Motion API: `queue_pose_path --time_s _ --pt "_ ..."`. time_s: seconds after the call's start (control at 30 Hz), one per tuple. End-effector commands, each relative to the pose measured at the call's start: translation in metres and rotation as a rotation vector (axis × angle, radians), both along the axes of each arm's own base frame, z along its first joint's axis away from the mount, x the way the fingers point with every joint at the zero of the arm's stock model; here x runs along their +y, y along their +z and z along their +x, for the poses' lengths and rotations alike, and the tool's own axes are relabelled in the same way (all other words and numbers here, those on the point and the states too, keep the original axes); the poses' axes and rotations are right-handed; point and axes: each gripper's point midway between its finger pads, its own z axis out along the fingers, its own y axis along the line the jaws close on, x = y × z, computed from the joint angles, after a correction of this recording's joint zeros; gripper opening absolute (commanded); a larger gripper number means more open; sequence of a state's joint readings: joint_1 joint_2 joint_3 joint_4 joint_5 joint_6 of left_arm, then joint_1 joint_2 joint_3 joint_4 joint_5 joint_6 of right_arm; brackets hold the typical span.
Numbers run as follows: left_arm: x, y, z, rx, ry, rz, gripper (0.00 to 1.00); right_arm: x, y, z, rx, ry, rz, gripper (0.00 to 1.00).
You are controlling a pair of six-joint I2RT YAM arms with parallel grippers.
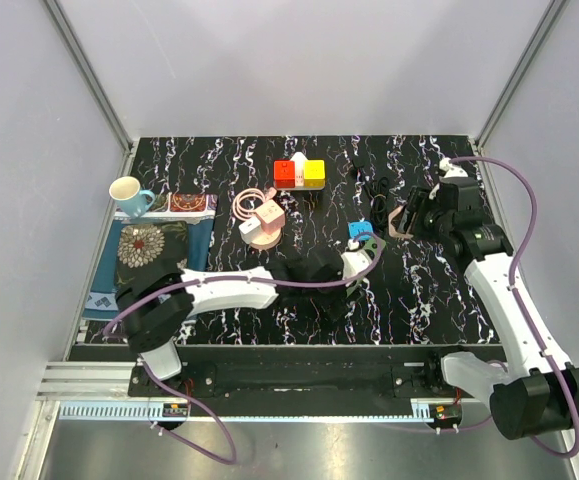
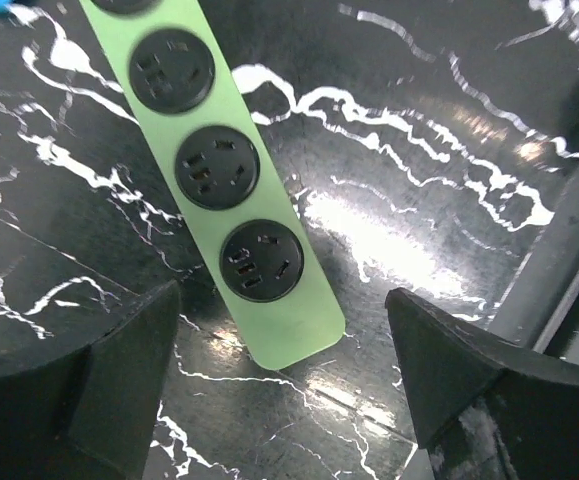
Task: Insert the plug
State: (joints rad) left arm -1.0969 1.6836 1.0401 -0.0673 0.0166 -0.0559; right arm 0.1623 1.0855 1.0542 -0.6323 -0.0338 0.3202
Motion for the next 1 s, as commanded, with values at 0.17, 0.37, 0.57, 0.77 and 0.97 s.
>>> queue_pose_path --time_s 0.17,0.37,0.57,0.77,0.97 --pt "0.014 -0.039 0.014 -0.006 0.138 0.154 0.81 -0.009 0.021 0.003 -0.118 -0.015 -0.031 0.00" --pt "0.037 -0.051 0.026 -0.026 0.255 0.186 0.71 0.019 0.020 -0.003 -0.134 0.171 0.014 0.01" --pt "0.088 -0.052 0.053 0.001 0.408 0.162 0.71 0.056 0.012 -0.014 -0.103 0.435 0.083 0.03" --pt "0.130 -0.041 0.084 -0.037 0.541 0.165 0.73 0.080 0.008 -0.015 -0.090 0.596 0.061 0.03" --pt "0.151 -0.016 0.107 -0.059 0.631 0.117 0.75 0.115 -0.002 -0.016 -0.075 0.761 -0.042 0.03"
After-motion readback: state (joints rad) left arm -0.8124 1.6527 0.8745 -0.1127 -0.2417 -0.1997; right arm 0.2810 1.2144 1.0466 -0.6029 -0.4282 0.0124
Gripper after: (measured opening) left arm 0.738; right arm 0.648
